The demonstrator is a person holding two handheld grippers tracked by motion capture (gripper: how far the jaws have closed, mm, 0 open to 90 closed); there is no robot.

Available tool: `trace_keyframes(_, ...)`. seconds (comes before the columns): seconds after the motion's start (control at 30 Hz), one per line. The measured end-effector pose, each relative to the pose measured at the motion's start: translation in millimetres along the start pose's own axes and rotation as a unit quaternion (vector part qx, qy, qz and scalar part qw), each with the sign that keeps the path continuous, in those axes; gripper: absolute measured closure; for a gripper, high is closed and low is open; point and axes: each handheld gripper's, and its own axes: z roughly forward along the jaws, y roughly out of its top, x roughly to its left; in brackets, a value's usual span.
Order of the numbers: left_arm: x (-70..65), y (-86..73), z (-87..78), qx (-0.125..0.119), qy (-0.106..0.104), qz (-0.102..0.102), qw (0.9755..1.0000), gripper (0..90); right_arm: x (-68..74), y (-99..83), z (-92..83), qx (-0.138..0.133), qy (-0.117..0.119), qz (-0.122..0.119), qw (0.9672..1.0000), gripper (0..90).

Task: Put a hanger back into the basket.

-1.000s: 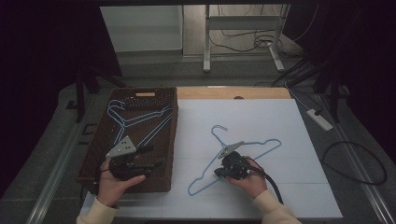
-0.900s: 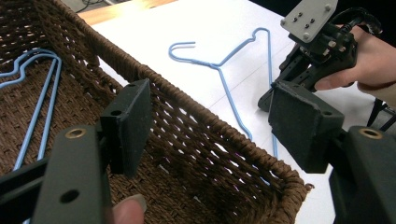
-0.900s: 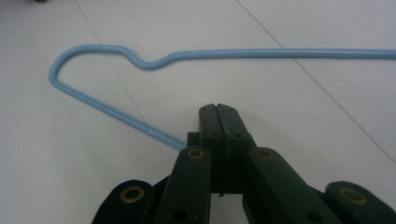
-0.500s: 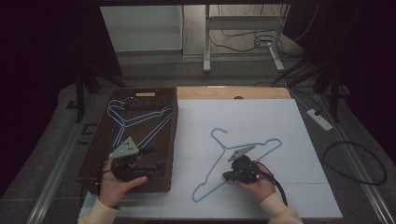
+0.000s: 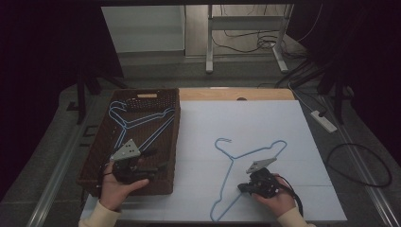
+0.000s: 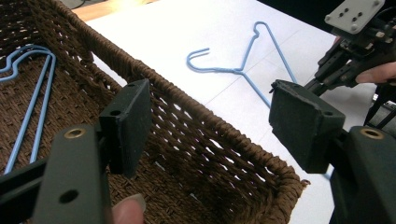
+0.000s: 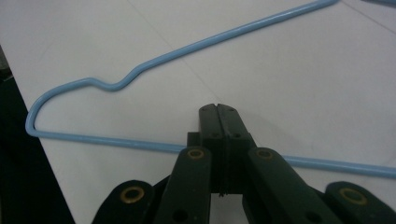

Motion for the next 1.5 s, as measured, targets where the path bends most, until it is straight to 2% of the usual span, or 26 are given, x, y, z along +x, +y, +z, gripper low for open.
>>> trace_keyframes(0.13,-0.7,0.3,-0.3,-0.001,0.002,0.002,1.0000,30.9,0.5,-4.6,-3.9,-0.004,-0.012,0.000,0.9999,90.0)
trace_keyframes(0.2,-0.4,0.4,-0.3,-0.002,0.002,0.002,1.0000,30.9,2.8,-4.3,-6.3,-0.017,-0.023,-0.013,0.9995,90.0)
trace_keyframes(0.3,0.0,0.2,0.2,-0.002,0.004,0.001,1.0000,30.9,0.2,7.7,-13.9,-0.058,-0.032,-0.019,0.9977,90.0)
trace_keyframes(0.33,-0.1,0.1,0.5,-0.002,0.004,0.000,1.0000,30.9,-6.3,18.6,-18.0,-0.076,-0.038,-0.019,0.9962,89.2)
trace_keyframes(0.37,-0.3,0.0,0.7,-0.003,0.005,0.000,1.0000,30.9,-6.3,18.6,-18.0,-0.076,-0.038,-0.019,0.9962,89.2)
trace_keyframes(0.43,-0.7,0.1,0.8,-0.003,0.004,0.001,1.0000,30.8,-21.1,32.6,-18.4,-0.085,-0.040,-0.005,0.9956,85.6)
trace_keyframes(0.47,-0.8,0.1,1.0,-0.003,0.004,0.001,1.0000,30.8,-21.1,32.6,-18.4,-0.085,-0.040,-0.005,0.9956,85.6)
trace_keyframes(0.53,-0.6,0.0,1.3,-0.003,0.004,0.001,1.0000,30.8,-31.0,41.7,-15.5,-0.083,-0.042,-0.001,0.9957,80.2)
trace_keyframes(0.6,-0.2,-0.4,1.5,-0.003,0.004,0.001,1.0000,30.8,-39.2,51.3,-10.9,-0.082,-0.050,0.005,0.9954,67.0)
trace_keyframes(0.7,0.4,-0.6,1.5,-0.002,0.004,0.000,1.0000,30.8,-48.8,68.6,-0.5,-0.069,-0.060,0.004,0.9958,55.3)
trace_keyframes(0.77,0.6,-0.6,1.1,-0.003,0.003,0.001,1.0000,30.7,-51.6,77.8,5.8,-0.053,-0.066,-0.006,0.9964,51.7)
trace_keyframes(0.83,0.6,-0.5,0.8,-0.003,0.003,0.001,1.0000,30.7,-54.5,89.7,13.7,-0.032,-0.060,-0.010,0.9976,49.0)
trace_keyframes(0.97,0.3,-0.2,0.5,-0.004,0.003,0.002,1.0000,30.7,-57.5,109.9,28.8,0.010,-0.060,-0.018,0.9980,46.6)
trace_keyframes(1.07,0.2,-0.2,0.5,-0.004,0.002,0.003,1.0000,30.7,-59.1,119.3,38.0,0.042,-0.066,-0.025,0.9967,47.1)
trace_keyframes(1.13,0.3,-0.3,0.8,-0.004,0.002,0.003,1.0000,30.7,-59.5,120.9,39.8,0.047,-0.064,-0.024,0.9965,47.5)
trace_keyframes(1.17,0.4,-0.3,1.5,-0.003,0.002,0.003,1.0000,30.7,-58.9,124.6,45.6,0.067,-0.065,-0.029,0.9952,49.2)
trace_keyframes(1.27,0.4,0.1,2.4,-0.003,0.000,0.003,1.0000,30.7,-57.2,126.2,50.6,0.081,-0.066,-0.032,0.9940,52.2)
trace_keyframes(1.3,0.3,0.2,3.1,-0.003,-0.001,0.002,1.0000,30.7,-55.6,128.4,55.4,0.097,-0.075,-0.036,0.9918,55.9)
trace_keyframes(1.33,0.1,0.3,3.9,-0.002,-0.003,0.002,1.0000,30.7,-55.6,128.4,55.4,0.097,-0.075,-0.036,0.9918,55.9)
trace_keyframes(1.37,-0.3,0.4,4.9,-0.001,-0.003,0.003,1.0000,30.7,-54.9,130.1,57.7,0.108,-0.079,-0.037,0.9903,57.9)
trace_keyframes(1.4,-0.8,0.4,5.7,0.000,-0.003,0.003,1.0000,30.7,-53.4,134.5,60.3,0.126,-0.091,-0.039,0.9871,62.2)
trace_keyframes(1.43,-1.1,0.5,6.1,0.001,-0.004,0.005,1.0000,30.7,-53.4,134.5,60.3,0.126,-0.091,-0.039,0.9871,62.2)
trace_keyframes(1.5,-2.3,0.7,6.6,0.002,-0.004,0.006,1.0000,30.6,-51.7,138.7,62.1,0.143,-0.099,-0.037,0.9840,68.6)
